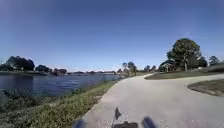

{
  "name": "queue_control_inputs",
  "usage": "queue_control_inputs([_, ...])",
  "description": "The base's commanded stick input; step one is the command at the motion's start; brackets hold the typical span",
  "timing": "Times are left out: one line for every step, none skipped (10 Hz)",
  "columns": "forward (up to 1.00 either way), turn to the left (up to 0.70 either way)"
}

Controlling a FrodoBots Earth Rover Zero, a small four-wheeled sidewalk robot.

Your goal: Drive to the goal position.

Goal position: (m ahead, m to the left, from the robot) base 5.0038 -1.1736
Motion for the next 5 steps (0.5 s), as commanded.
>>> queue_control_inputs([0.85,0.00])
queue_control_inputs([0.85,0.00])
queue_control_inputs([0.85,0.00])
queue_control_inputs([0.85,0.00])
queue_control_inputs([0.85,0.00])
